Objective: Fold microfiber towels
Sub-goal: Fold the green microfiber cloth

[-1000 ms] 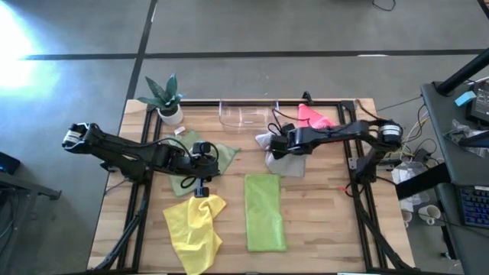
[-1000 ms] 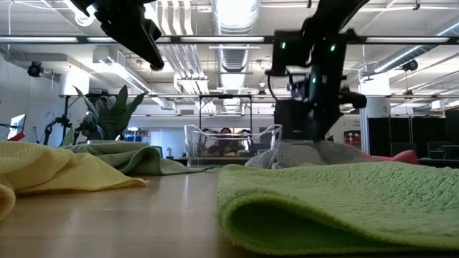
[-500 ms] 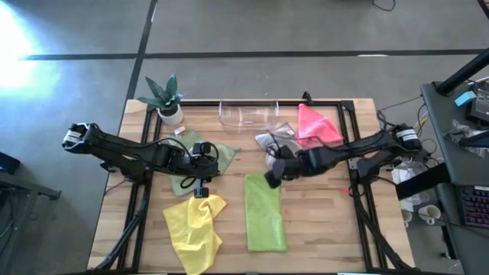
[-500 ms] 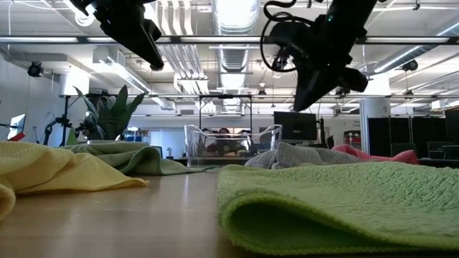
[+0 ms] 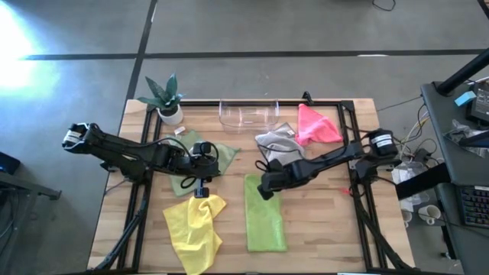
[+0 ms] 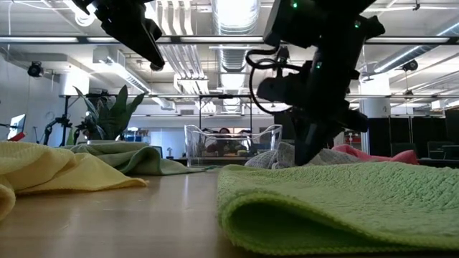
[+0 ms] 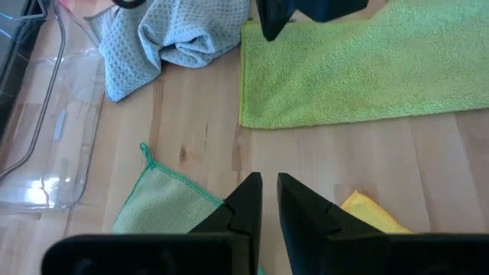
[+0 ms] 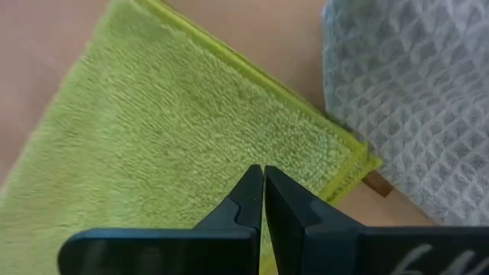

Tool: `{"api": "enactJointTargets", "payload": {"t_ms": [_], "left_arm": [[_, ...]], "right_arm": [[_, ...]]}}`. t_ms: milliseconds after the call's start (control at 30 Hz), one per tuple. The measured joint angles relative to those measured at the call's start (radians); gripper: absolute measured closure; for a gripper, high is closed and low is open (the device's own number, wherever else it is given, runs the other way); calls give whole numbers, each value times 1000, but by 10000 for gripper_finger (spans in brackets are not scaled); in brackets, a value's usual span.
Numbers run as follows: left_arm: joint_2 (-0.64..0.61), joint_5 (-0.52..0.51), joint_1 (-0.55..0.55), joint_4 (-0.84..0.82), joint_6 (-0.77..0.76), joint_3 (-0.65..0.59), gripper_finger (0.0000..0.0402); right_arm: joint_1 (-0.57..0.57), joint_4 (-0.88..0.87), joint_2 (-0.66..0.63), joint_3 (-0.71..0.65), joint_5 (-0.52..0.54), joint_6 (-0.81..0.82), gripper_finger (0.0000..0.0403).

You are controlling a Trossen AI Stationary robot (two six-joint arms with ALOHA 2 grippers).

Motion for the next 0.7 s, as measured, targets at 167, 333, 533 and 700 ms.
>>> {"api": "enactJointTargets", "payload": {"t_ms": [167,333,533,700], "left_arm": [[0,0,0,0,0,0,372],[0,0,0,1,0,0,372],[4,11,0,29,-1,0,372],[36,103,0,60,-2,0,372]], "right_arm": [[-10,0,31,-3,-15,0,394],[-32,-8,50,-3,21,34,394],[-63,-40,47,-7,128,79,394],[-53,-41,34,8,83,44,394]]}}
